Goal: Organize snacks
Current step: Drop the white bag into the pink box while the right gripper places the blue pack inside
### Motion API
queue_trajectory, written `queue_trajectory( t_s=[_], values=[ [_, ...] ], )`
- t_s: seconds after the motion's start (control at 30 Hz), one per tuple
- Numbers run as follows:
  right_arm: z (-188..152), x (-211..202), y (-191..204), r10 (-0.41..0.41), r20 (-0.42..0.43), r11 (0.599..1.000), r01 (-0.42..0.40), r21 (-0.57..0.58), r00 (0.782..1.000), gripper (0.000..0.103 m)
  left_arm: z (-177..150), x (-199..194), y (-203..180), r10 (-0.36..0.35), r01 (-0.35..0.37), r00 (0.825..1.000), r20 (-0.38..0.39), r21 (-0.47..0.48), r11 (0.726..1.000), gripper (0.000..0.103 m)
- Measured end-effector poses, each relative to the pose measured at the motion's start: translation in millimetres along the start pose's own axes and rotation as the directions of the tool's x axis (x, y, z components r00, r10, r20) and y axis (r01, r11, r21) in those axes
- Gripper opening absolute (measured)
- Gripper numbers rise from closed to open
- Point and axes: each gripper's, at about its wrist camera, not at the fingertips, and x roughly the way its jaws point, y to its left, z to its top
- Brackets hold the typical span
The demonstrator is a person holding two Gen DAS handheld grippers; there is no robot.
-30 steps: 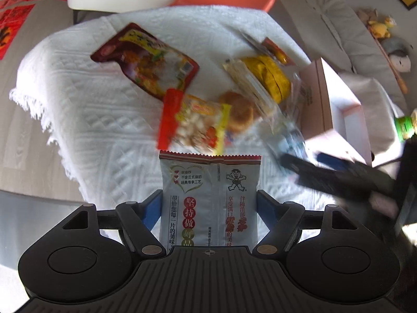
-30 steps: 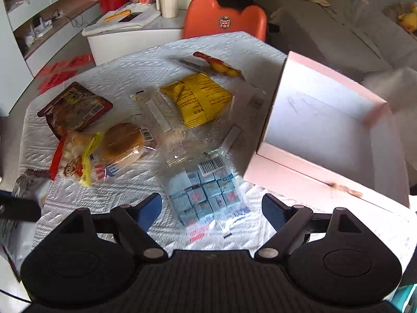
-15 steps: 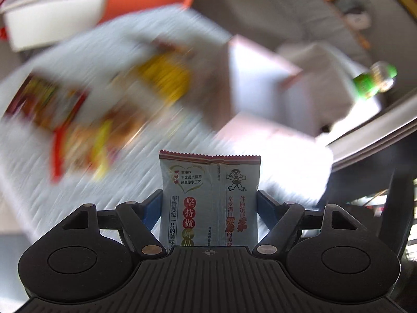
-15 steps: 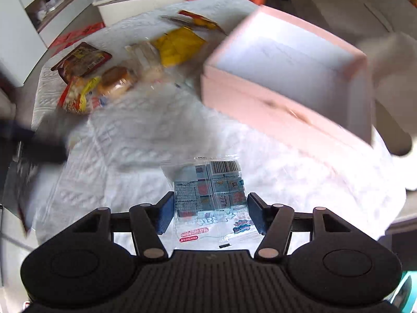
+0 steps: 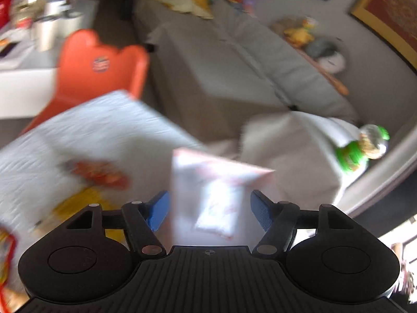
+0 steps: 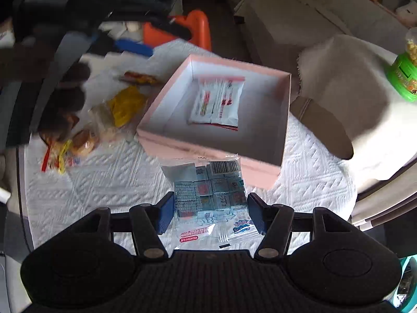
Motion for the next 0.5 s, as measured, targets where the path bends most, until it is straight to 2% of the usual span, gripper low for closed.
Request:
queue_trajectory(
  t_s=[0.1, 0.17, 0.27, 0.37, 0.5],
  values=[
    [40, 12, -7, -0.03, 0.107, 0.998, 0.025, 0.051, 0.994, 0.061, -20, -15, 31, 0.109, -0.11, 0.994, -0.016, -0.053, 0.993, 0.073],
    [70, 27, -7, -0.061, 0.197, 0.996, 0.048, 0.07, 0.978, 0.067, -35, -28, 51, 0.191, -0.193, 0.981, -0.036, -0.077, 0.978, 0.073],
    [88, 46, 5, -0.076, 0.169, 0.997, 0.074, 0.021, 0.983, 0.068, -55, -50, 81, 0.283, -0.287, 0.957, -0.059, -0.089, 0.954, 0.073],
    [63, 44, 22, 0.029, 0.126, 1.0, -0.028, -0.004, 0.992, 0.068, -74, -66, 108, 0.351, -0.359, 0.933, -0.079, -0.113, 0.927, 0.073],
    [19, 61, 53, 0.122, -0.03, 0.991, -0.124, -0.058, 0.992, 0.068, -89, -78, 136, 0.354, -0.367, 0.93, -0.104, -0.183, 0.912, 0.073]
  ],
)
